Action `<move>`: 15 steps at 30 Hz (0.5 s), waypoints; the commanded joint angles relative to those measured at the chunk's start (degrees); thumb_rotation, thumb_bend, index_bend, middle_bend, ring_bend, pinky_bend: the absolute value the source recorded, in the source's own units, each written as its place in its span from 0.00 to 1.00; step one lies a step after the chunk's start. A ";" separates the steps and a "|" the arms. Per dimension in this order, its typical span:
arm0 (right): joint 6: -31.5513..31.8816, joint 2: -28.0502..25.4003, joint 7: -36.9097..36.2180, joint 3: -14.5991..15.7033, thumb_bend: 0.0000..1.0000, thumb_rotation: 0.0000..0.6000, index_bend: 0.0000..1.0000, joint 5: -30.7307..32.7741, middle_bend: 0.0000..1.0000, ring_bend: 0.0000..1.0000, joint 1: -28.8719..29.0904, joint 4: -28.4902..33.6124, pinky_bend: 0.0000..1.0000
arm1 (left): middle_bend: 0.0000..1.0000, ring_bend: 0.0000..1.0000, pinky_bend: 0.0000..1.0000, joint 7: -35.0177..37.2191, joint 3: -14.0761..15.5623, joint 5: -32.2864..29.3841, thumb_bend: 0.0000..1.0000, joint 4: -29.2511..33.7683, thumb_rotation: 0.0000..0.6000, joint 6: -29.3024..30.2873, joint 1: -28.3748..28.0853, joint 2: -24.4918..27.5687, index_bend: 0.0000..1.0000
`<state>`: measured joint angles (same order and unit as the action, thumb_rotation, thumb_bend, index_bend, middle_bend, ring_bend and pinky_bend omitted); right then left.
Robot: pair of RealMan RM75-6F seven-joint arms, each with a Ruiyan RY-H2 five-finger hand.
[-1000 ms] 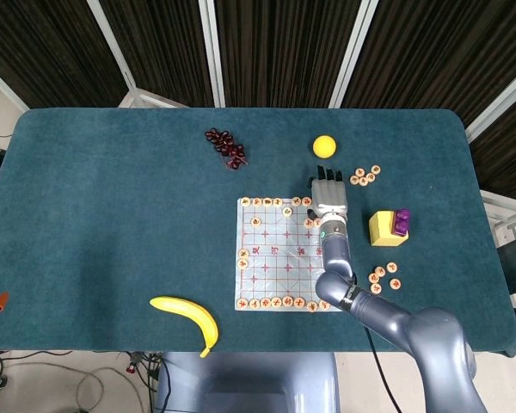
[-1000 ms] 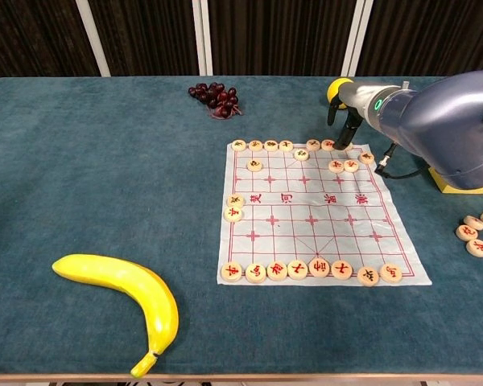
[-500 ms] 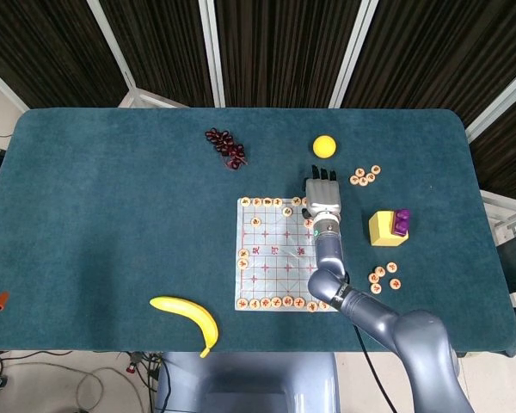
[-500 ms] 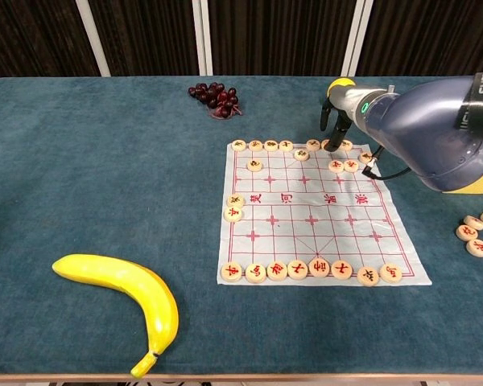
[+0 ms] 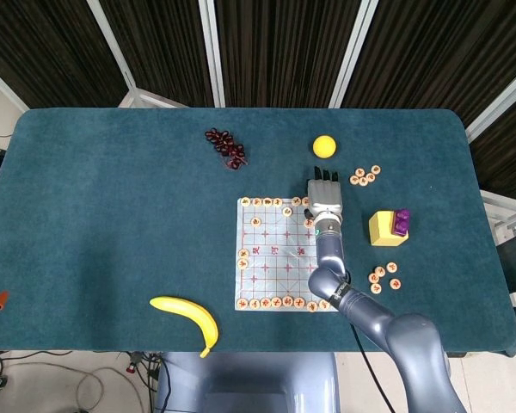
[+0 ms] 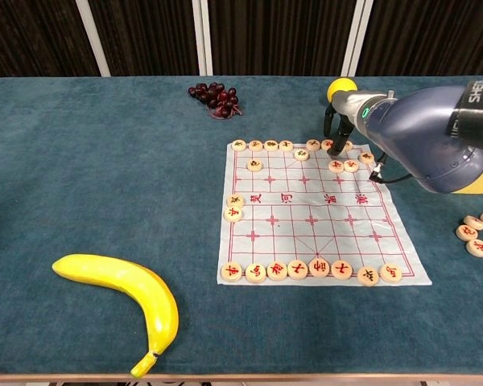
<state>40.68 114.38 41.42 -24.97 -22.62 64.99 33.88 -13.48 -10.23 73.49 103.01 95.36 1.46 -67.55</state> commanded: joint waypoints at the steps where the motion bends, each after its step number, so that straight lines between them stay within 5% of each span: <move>1: -0.42 0.43 0.01 -0.37 0.37 1.00 0.40 -0.34 0.00 0.00 0.03 -0.69 0.04 | 0.00 0.00 0.07 -0.06 0.00 -0.09 0.03 -0.02 1.00 -0.08 -0.05 -0.02 0.02; 15: -1.81 2.02 -0.36 -2.34 0.37 1.00 0.43 -1.92 0.00 0.00 0.46 -3.97 0.04 | 0.00 0.00 0.07 -0.27 -0.11 -0.40 0.03 0.01 1.00 -0.05 -0.16 -0.09 0.02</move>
<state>38.95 116.32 41.09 -27.22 -24.46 65.41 30.01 -13.76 -10.34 73.08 103.02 95.31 1.30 -67.63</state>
